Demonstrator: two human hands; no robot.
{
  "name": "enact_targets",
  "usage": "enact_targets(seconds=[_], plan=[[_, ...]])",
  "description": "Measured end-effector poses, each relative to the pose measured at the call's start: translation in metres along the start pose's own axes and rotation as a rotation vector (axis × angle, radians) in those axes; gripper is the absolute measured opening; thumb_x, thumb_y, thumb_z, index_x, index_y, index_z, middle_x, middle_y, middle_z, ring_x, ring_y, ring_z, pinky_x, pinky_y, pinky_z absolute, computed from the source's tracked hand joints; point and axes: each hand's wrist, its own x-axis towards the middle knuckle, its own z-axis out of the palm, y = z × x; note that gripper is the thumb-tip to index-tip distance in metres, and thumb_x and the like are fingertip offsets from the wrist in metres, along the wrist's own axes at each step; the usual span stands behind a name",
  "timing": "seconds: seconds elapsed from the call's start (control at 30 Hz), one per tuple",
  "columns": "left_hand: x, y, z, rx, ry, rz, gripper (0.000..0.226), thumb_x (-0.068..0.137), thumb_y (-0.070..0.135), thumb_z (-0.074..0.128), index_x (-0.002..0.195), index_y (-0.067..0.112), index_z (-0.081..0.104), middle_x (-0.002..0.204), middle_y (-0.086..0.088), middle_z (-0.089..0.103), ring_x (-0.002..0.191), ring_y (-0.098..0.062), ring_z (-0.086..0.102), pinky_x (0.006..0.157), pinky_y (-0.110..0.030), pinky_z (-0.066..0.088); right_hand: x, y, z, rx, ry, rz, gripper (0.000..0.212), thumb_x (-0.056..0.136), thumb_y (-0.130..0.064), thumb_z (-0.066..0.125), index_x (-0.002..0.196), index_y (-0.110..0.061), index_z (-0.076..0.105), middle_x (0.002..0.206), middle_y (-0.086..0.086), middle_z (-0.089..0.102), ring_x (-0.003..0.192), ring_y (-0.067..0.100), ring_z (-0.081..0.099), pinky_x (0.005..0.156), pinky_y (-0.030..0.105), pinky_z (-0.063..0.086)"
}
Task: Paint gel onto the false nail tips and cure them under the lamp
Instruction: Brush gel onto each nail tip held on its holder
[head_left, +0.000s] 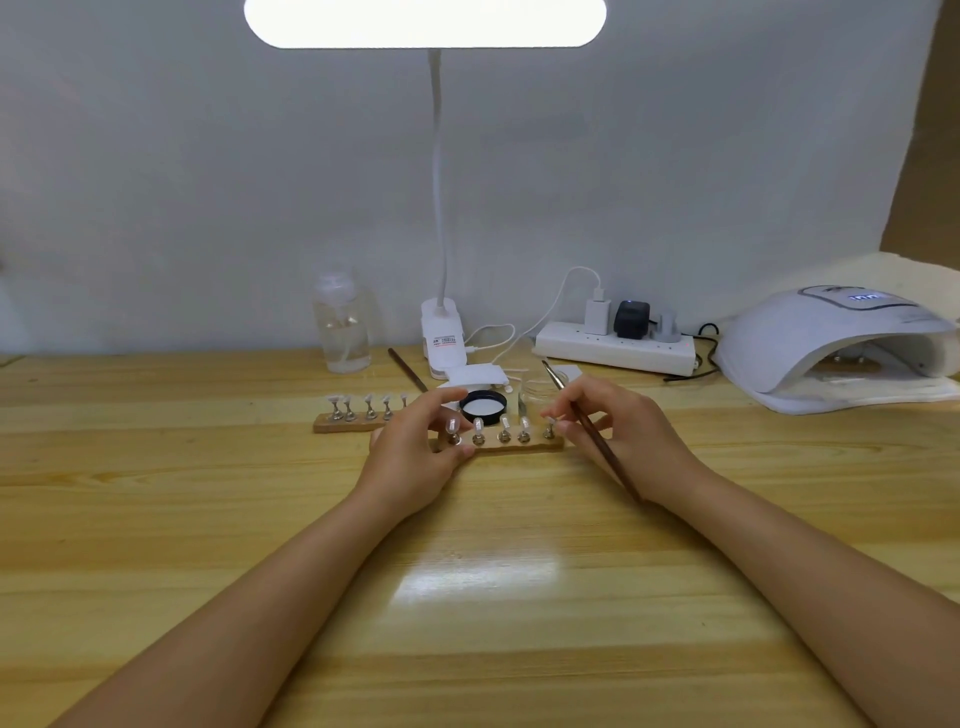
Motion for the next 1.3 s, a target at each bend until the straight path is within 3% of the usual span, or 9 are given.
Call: enact_targets(seconds=[0.17,0.33,0.53,0.67,0.8,0.9,1.07,1.3], plan=[[0.000,0.001,-0.001,0.020,-0.008,-0.023,0.050,0.080,0.013,0.068,0.125,0.024,0.049,0.084,0.021,0.055,0.104,-0.011,0.054,0.105,-0.045,0.032,-0.001,-0.002,0.002,-0.001,0.023,-0.014,0.036,0.086,-0.009,0.062,0.080,-0.041,0.047,0.095,-0.003,0.069,0.087,0.005,0.063,0.076,0.016,0.049],[0.000,0.002,0.000,0.034,-0.020,-0.045,0.050,0.081,0.015,0.067,0.126,0.023,0.047,0.088,0.022,0.053,0.109,-0.014,0.053,0.104,-0.045,0.032,-0.003,-0.002,0.004,0.028,0.048,0.008,0.033,0.085,-0.010,0.063,0.080,-0.039,0.049,0.094,-0.003,0.067,0.087,0.009,0.065,0.081,0.032,0.053],[0.002,0.001,0.000,0.029,-0.029,-0.071,0.050,0.082,0.018,0.066,0.127,0.024,0.046,0.092,0.019,0.057,0.106,-0.011,0.053,0.103,-0.045,0.034,-0.004,-0.004,0.006,0.047,0.030,0.004,0.030,0.083,-0.012,0.066,0.079,-0.037,0.049,0.092,-0.010,0.063,0.080,0.008,0.065,0.079,0.039,0.053],[0.002,-0.001,0.001,0.020,-0.030,-0.072,0.054,0.083,0.018,0.064,0.132,0.025,0.043,0.109,0.010,0.060,0.113,-0.012,0.051,0.104,-0.045,0.033,-0.004,-0.004,0.007,0.085,0.079,-0.014,0.025,0.081,-0.013,0.068,0.081,-0.032,0.052,0.090,-0.010,0.062,0.077,0.007,0.065,0.074,0.034,0.056],[0.001,0.000,0.002,0.006,0.013,-0.043,0.053,0.082,0.019,0.065,0.131,0.025,0.045,0.117,0.005,0.058,0.111,-0.012,0.051,0.104,-0.045,0.033,-0.003,-0.008,0.011,0.118,0.166,-0.051,0.028,0.080,-0.011,0.069,0.080,-0.033,0.052,0.086,-0.011,0.061,0.079,0.001,0.062,0.065,0.016,0.053],[-0.002,0.004,0.001,-0.015,0.062,0.022,0.050,0.078,0.024,0.070,0.125,0.024,0.052,0.109,0.012,0.055,0.109,-0.012,0.050,0.102,-0.047,0.034,-0.004,-0.011,0.017,0.097,0.210,-0.088,0.025,0.081,-0.010,0.069,0.082,-0.030,0.053,0.084,-0.013,0.061,0.080,0.000,0.061,0.062,0.011,0.049],[-0.009,0.012,-0.001,0.048,0.122,0.291,0.030,0.073,0.026,0.073,0.102,0.029,0.066,0.097,0.021,0.057,0.097,-0.009,0.051,0.093,-0.044,0.033,-0.004,-0.016,0.025,0.069,0.228,-0.210,0.014,0.081,-0.006,0.069,0.091,-0.011,0.060,0.086,-0.004,0.063,0.079,0.006,0.063,0.064,0.016,0.053],[-0.010,0.013,0.000,0.069,0.107,0.438,0.024,0.071,0.036,0.066,0.088,0.020,0.074,0.088,0.015,0.066,0.079,-0.010,0.058,0.076,-0.033,0.031,-0.006,-0.025,0.032,0.178,0.184,-0.231,0.019,0.079,-0.006,0.071,0.091,-0.013,0.058,0.087,-0.003,0.063,0.082,0.007,0.065,0.071,0.017,0.054]])
